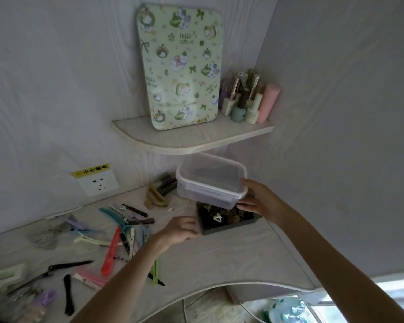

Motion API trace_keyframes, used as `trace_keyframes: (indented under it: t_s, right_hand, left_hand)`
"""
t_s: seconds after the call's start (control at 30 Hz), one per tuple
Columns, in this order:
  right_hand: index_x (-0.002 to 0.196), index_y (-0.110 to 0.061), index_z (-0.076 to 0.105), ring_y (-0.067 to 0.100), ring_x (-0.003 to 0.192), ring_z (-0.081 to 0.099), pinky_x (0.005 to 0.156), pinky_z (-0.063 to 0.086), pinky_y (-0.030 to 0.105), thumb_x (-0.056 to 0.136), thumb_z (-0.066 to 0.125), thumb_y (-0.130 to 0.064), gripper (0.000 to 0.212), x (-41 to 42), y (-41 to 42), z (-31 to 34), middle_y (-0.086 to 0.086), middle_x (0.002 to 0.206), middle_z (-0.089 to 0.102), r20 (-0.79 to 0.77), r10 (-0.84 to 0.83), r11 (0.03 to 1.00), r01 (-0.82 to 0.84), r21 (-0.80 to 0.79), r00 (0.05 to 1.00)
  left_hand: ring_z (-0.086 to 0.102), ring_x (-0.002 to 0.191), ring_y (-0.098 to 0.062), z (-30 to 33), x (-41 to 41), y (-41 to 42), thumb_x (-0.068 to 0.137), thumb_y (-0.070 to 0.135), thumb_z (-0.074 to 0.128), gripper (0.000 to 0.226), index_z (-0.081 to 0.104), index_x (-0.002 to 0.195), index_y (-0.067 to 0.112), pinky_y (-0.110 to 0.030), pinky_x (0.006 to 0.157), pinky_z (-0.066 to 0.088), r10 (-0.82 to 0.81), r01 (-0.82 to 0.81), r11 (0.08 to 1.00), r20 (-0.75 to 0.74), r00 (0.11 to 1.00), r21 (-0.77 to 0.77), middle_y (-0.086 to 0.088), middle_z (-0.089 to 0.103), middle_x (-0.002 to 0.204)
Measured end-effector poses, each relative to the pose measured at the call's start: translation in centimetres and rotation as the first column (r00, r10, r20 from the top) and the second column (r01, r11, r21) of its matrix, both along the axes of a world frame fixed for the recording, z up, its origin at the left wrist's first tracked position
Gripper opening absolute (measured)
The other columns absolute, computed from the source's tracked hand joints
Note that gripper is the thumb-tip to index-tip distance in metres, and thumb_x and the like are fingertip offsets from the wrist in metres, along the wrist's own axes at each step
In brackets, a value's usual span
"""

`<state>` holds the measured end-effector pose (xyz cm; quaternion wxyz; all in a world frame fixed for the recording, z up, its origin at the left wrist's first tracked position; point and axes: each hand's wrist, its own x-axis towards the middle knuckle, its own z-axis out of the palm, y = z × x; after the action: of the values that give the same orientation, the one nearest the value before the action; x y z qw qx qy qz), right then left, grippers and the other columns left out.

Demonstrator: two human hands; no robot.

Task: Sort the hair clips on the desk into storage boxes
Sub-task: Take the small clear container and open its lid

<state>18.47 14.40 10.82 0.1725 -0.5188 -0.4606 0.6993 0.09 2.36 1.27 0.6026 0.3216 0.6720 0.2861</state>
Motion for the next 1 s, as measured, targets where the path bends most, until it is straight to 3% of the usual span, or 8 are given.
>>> trace_keyframes:
  t_s: [0.13,0.27,0.33,0.43,0.53,0.73,0.83,1.0]
  right_hand:
    - [0.115,-0.016,0.058,0.020,0.093,0.065,0.069,0.057,0.026,0.090,0.054,-0.032,0.030,-1.0,-0.6,-0.7,0.006,0.107,0.066,0.013,0.118,0.992,-0.118,-0.038,0.993]
    - [0.119,-0.012,0.056,0.021,0.100,0.064,0.084,0.054,0.031,0.091,0.055,-0.032,0.035,-5.1,-2.5,-2.0,0.004,0.108,0.066,0.097,0.273,0.962,-0.272,-0.029,0.957]
    - [0.115,-0.013,0.056,0.022,0.099,0.063,0.083,0.052,0.032,0.090,0.055,-0.033,0.032,-7.7,-3.9,-2.6,0.006,0.106,0.065,0.089,0.288,0.958,-0.286,-0.036,0.953]
    - [0.083,-0.017,0.049,0.010,0.056,0.056,0.050,0.043,0.018,0.084,0.061,-0.038,0.025,-11.4,-6.8,-3.6,0.000,0.066,0.057,0.056,0.141,0.990,-0.141,-0.004,0.988]
    - [0.086,-0.015,0.045,0.019,0.071,0.059,0.062,0.047,0.028,0.084,0.060,-0.045,0.033,-13.8,-9.6,-4.4,0.002,0.080,0.056,0.131,0.143,0.990,-0.142,-0.015,0.981]
    - [0.090,-0.005,0.064,0.020,0.069,0.067,0.059,0.053,0.025,0.084,0.056,-0.052,0.048,-16.9,-12.7,-4.3,0.008,0.074,0.069,0.052,0.498,0.862,-0.487,-0.139,0.866]
    - [0.094,-0.004,0.061,0.019,0.061,0.064,0.050,0.052,0.022,0.089,0.056,-0.038,0.036,-17.4,-12.7,-4.0,0.011,0.072,0.067,-0.025,0.434,0.888,-0.433,-0.154,0.900]
    - [0.099,-0.006,0.061,0.015,0.054,0.062,0.045,0.047,0.019,0.083,0.064,-0.031,0.030,-17.3,-12.9,-4.0,0.008,0.068,0.068,-0.115,0.400,0.894,-0.415,-0.167,0.909]
  left_hand:
    - [0.059,0.108,-0.024,1.7,-3.4,-2.4,0.098,0.045,0.031,0.051,0.046,0.132,0.008,-0.037,0.095,0.048,0.305,-0.311,0.951,0.177,0.936,0.003,-0.013,0.058,0.126]
    - [0.065,0.100,-0.023,3.4,-7.5,-5.6,0.081,0.075,0.028,0.069,0.061,0.112,0.023,-0.036,0.081,0.053,0.456,-0.471,0.882,0.285,0.843,-0.017,-0.003,0.070,0.107]
    - [0.066,0.105,-0.021,3.9,-8.6,-7.4,0.074,0.070,0.048,0.060,0.066,0.109,0.024,-0.036,0.081,0.054,0.430,-0.445,0.895,0.262,0.864,0.001,0.001,0.072,0.107]
    - [0.067,0.100,-0.024,4.8,-9.0,-10.1,0.069,0.050,0.063,0.046,0.064,0.108,0.025,-0.035,0.071,0.059,0.521,-0.567,0.819,0.301,0.799,0.086,-0.003,0.070,0.108]
    - [0.066,0.092,-0.023,4.5,-8.6,-11.9,0.069,0.042,0.063,0.038,0.051,0.105,0.038,-0.036,0.065,0.060,0.673,-0.740,0.648,0.320,0.667,0.181,-0.001,0.065,0.104]
    - [0.068,0.090,-0.029,2.8,-8.0,-13.1,0.045,0.056,0.085,0.106,0.037,0.131,0.019,-0.042,0.068,0.059,0.785,-0.825,0.523,0.255,0.565,0.215,-0.017,0.059,0.110]
    - [0.057,0.108,-0.013,2.2,-9.0,-13.7,0.020,0.062,0.087,0.121,0.039,0.123,0.022,-0.037,0.091,0.053,0.735,-0.674,0.600,0.036,0.677,0.431,0.000,0.054,0.118]
    - [0.047,0.115,0.005,1.3,-9.0,-14.3,0.039,0.016,0.095,0.108,0.033,0.126,0.033,-0.015,0.092,0.047,0.716,-0.496,0.583,-0.118,0.688,0.643,0.012,0.048,0.122]
